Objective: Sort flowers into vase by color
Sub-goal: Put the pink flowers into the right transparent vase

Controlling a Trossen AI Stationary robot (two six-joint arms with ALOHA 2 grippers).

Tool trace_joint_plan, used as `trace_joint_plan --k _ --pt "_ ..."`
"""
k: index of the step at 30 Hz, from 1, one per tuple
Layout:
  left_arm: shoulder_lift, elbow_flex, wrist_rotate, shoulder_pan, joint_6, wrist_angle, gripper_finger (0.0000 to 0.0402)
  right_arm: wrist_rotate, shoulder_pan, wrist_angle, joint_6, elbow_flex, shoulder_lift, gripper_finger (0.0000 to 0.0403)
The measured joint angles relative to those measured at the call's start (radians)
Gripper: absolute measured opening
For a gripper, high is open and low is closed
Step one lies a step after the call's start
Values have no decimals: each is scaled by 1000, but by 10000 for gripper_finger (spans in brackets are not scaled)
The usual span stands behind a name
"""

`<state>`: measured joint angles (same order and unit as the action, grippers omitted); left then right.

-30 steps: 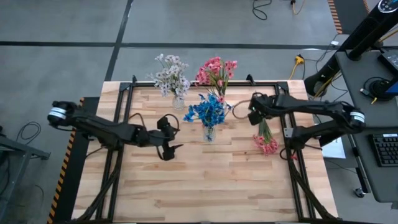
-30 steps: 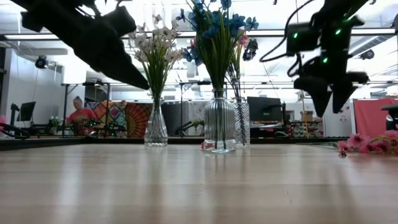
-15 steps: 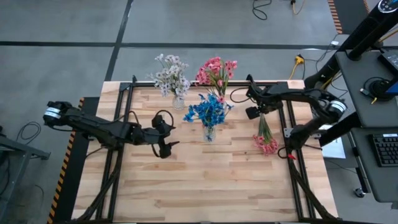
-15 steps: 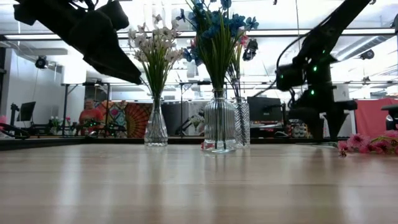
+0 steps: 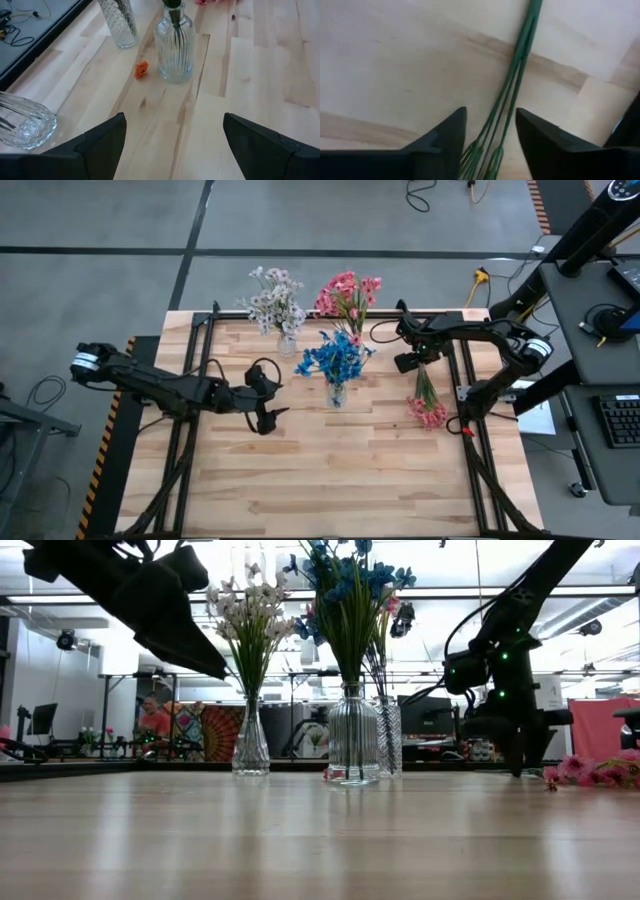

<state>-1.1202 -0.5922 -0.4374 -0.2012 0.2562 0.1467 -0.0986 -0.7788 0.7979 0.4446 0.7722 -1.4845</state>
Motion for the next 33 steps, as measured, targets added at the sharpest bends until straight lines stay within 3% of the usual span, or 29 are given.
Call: trace_joint_plan --k 7,11,17,21,33 --pt "-21 0 0 0 -1 -1 314 18 2 7 0 -3 7 59" --pt "-24 0 0 0 -10 -6 314 10 2 10 0 -3 7 16" --pt "-24 -2 1 -2 -31 -21 313 -4 2 11 31 -3 18 13" --pt "-24 -12 10 -6 -43 -16 301 -32 2 14 67 -4 97 13" --pt "-18 -161 36 -28 -137 66 272 -99 75 -7 107 -4 637 13"
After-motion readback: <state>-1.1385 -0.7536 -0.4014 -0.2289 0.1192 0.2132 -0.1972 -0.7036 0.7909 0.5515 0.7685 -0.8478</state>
